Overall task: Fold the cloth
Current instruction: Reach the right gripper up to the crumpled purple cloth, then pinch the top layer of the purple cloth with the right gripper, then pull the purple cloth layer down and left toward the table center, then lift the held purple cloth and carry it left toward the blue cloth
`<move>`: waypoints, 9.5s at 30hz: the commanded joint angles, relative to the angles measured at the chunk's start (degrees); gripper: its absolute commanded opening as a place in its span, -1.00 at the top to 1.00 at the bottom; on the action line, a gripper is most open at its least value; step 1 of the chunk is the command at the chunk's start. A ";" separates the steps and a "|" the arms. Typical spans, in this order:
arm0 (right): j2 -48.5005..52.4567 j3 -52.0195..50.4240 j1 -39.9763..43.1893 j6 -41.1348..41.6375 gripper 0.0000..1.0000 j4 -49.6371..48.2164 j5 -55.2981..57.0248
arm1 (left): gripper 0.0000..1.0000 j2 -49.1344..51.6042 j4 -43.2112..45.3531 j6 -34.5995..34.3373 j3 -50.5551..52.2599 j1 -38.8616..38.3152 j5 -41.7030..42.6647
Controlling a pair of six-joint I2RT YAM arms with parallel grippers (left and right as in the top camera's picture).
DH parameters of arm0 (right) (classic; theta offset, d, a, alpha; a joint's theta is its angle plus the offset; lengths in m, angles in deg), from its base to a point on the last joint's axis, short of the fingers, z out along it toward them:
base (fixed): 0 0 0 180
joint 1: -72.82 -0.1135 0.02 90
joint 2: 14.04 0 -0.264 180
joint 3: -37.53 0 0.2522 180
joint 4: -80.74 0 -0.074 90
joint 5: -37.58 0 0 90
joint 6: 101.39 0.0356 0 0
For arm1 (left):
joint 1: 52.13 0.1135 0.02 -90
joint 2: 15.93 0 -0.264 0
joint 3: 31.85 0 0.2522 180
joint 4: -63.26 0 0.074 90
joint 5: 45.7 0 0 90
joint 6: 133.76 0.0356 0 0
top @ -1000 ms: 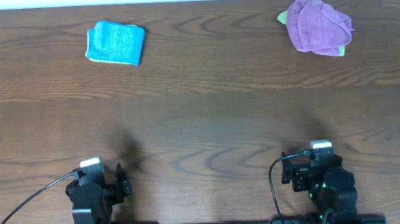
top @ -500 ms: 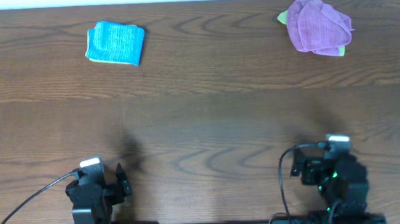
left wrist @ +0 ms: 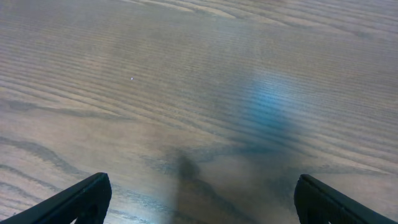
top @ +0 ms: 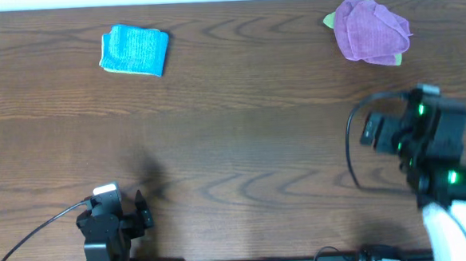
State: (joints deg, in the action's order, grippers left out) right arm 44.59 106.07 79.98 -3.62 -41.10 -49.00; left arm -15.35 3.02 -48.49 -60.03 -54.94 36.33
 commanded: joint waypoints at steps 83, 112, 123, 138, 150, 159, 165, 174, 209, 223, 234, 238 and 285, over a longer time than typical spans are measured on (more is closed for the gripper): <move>71.34 43.56 6.88 -0.09 0.76 -30.45 -9.90 | -0.90 -0.35 -0.07 -0.63 0.28 -0.22 -0.76; 42.38 45.07 -2.54 -5.27 0.97 -5.88 -9.86 | -0.90 -0.37 -0.07 -0.63 0.28 -0.22 -0.76; 33.40 45.07 -14.62 -5.14 0.98 13.92 -9.68 | -0.90 -0.35 -0.07 -0.63 0.28 -0.22 -0.76; 13.07 26.32 -23.91 -4.70 0.97 24.81 -13.07 | -0.91 -0.37 -0.07 -0.63 0.28 -0.22 -0.79; 6.01 14.84 -46.86 5.55 0.98 14.80 -16.00 | -0.90 -0.35 -0.07 -0.63 0.28 -0.22 -0.76; 15.34 14.84 -53.05 5.90 0.97 7.58 -12.09 | -0.90 -0.35 -0.07 -0.63 0.28 -0.22 -0.79; 22.23 14.84 -49.48 4.02 0.97 -1.03 -1.49 | -0.90 -0.37 -0.07 -0.63 0.28 -0.22 -0.76; 33.57 16.06 -30.91 2.93 -0.98 -26.27 6.78 | -0.90 -0.37 -0.07 -0.63 0.28 -0.22 -0.76; 49.11 17.42 -28.24 22.93 -0.48 -24.81 -23.85 | -0.90 -0.35 0.26 -0.63 0.28 -0.22 -0.94; 55.84 17.42 -28.37 28.61 -0.39 -32.85 -24.81 | -0.90 -0.35 1.46 -0.63 0.28 -0.22 15.61; 57.13 17.42 -28.61 29.07 -0.22 -36.48 -24.20 | -0.90 -0.35 1.49 -0.66 0.28 -0.22 18.99; 58.99 17.42 -28.61 29.94 -0.22 -36.96 -24.94 | -0.90 -0.37 1.49 -0.63 0.28 -0.22 18.97; 59.98 33.22 -37.81 24.48 0.97 -44.98 -29.88 | -0.91 -0.37 1.49 -0.63 0.28 -0.22 18.97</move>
State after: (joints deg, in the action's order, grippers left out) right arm 104.41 137.05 42.73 22.28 -86.19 -79.14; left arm -15.35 4.48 -48.51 -59.99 -54.94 54.67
